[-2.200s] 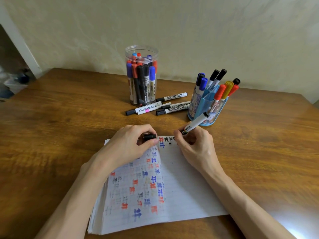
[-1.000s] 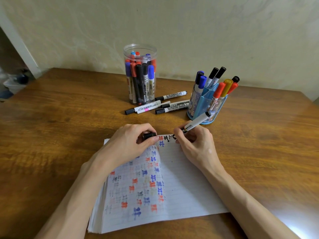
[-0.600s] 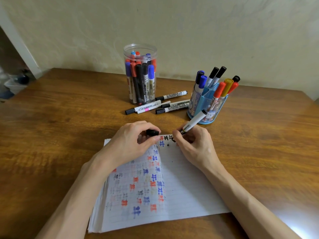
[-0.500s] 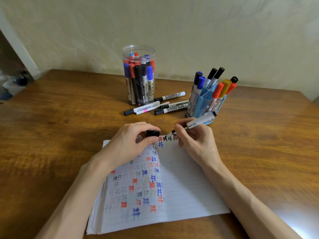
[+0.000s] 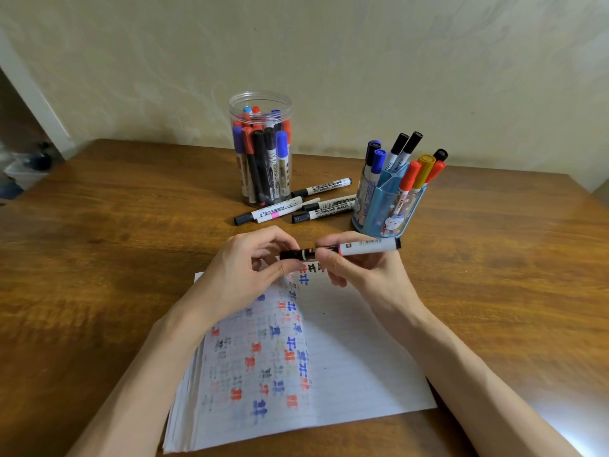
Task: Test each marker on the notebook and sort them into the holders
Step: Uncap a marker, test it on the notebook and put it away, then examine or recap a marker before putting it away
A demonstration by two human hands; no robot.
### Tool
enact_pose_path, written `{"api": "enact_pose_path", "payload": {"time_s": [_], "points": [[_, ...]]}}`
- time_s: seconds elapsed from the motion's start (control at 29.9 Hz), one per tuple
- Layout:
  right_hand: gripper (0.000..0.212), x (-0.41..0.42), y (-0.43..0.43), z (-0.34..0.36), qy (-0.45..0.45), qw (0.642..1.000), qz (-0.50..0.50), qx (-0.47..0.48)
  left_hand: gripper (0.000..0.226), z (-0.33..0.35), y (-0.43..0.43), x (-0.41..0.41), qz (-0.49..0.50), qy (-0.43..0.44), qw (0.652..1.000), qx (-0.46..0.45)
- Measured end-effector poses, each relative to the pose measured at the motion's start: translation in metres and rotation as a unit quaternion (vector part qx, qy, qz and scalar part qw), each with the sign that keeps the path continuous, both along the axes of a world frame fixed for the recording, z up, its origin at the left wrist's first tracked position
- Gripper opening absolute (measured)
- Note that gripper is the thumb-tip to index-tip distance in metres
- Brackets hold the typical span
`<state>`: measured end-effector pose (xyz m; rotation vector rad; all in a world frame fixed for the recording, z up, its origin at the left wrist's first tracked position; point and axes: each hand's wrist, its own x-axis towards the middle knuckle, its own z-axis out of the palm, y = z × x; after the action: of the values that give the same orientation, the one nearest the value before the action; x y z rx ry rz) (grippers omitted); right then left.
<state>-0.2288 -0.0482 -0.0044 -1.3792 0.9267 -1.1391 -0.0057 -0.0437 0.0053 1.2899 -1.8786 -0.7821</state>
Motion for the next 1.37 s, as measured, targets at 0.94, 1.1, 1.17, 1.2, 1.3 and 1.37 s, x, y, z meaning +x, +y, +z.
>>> {"api": "enact_pose_path", "payload": {"time_s": [0.94, 1.1, 1.17, 1.2, 1.3, 1.37], "points": [[0.014, -0.015, -0.018, -0.02, 0.178, 0.97, -0.035, -0.163, 0.019, -0.006, -0.002, 0.001, 0.051, -0.058, 0.995, -0.068], [0.021, -0.01, -0.018, -0.017, 0.177, 0.972, -0.019, -0.154, 0.015, 0.01, 0.0, 0.007, 0.024, 0.052, 0.997, -0.053], [0.022, -0.003, -0.014, -0.015, 0.197, 0.967, -0.002, -0.159, 0.017, 0.016, 0.004, 0.005, 0.019, 0.123, 0.991, -0.04], [0.022, 0.002, -0.012, -0.015, 0.212, 0.963, 0.011, -0.164, 0.018, 0.019, 0.006, 0.004, 0.022, 0.156, 0.987, -0.03], [0.033, 0.018, -0.004, -0.006, 0.274, 0.941, 0.052, -0.191, 0.02, 0.03, 0.015, 0.008, 0.049, 0.224, 0.973, -0.031], [0.043, 0.03, 0.001, 0.003, 0.324, 0.92, 0.073, -0.209, 0.02, 0.042, 0.027, 0.021, 0.079, 0.253, 0.962, -0.056]]}}
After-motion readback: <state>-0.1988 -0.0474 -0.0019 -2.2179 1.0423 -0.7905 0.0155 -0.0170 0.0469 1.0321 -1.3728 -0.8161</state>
